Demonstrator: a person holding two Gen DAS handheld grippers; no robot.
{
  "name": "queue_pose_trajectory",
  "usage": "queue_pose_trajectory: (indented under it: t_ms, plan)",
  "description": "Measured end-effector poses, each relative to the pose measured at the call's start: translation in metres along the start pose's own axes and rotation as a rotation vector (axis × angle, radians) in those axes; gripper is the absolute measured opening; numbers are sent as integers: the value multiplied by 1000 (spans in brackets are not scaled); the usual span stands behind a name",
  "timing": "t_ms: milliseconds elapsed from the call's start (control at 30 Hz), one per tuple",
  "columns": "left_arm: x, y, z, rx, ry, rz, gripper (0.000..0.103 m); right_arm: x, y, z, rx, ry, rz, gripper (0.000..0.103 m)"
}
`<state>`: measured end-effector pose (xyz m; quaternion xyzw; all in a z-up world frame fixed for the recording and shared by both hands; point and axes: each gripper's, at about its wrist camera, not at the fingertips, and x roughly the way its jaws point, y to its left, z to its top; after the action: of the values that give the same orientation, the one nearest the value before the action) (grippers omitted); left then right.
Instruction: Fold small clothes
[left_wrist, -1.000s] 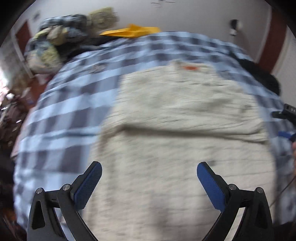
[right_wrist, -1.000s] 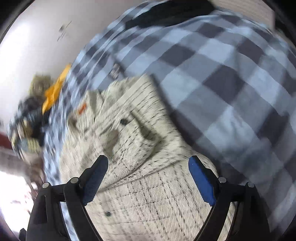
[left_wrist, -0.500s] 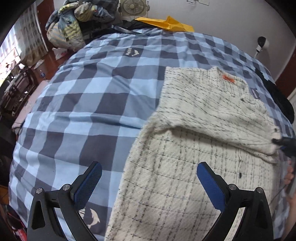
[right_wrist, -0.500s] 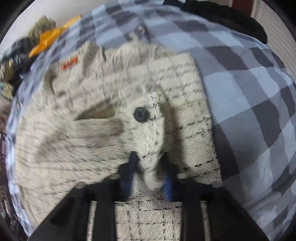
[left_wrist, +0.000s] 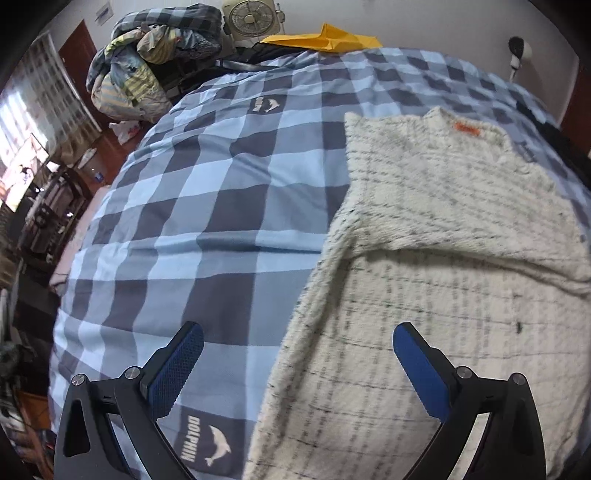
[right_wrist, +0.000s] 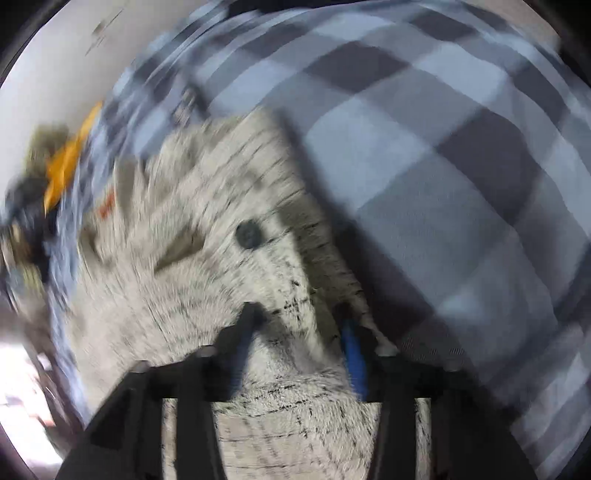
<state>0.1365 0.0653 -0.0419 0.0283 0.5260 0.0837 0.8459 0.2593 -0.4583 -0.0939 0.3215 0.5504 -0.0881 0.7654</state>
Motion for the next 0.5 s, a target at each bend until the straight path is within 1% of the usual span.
queue_pose_trajectory:
  t_ms: [33, 67, 100, 167, 200, 267, 333, 367, 400, 433, 467, 500]
  plan:
    - [5, 0, 1, 0, 5, 8, 103, -10, -5, 2, 34, -39, -17, 59]
    - [12, 0, 2, 1, 15, 15, 103, -23, -10, 3, 56, -97, -37, 63]
    - [17, -1, 3, 2, 24, 20, 103, -35, -12, 3, 62, -146, -56, 66]
    - [30, -3, 5, 9, 37, 31, 103, -44, -8, 1, 52, -175, -56, 66]
    - [37, -3, 5, 15, 42, 49, 103, -47, -1, -1, 29, -175, -25, 66]
    - [48, -3, 5, 18, 52, 81, 103, -38, 16, 0, -21, -159, 13, 66]
    - [58, 0, 3, 16, 73, 102, 103, -26, 33, -6, -107, -117, 67, 66]
    - [63, 2, 1, 16, 89, 110, 103, -16, 44, -9, -150, -77, 106, 66]
    - [71, 5, -2, 19, 125, 141, 103, -3, 54, -8, -201, -26, 152, 66]
    - [81, 9, -5, 22, 164, 197, 103, 9, 63, -12, -258, 10, 173, 66]
    - [92, 18, -10, 15, 198, 265, 103, 12, 68, -8, -285, 18, 164, 66]
    - [97, 25, -13, -8, 210, 260, 103, 21, 71, -10, -320, 14, 109, 66]
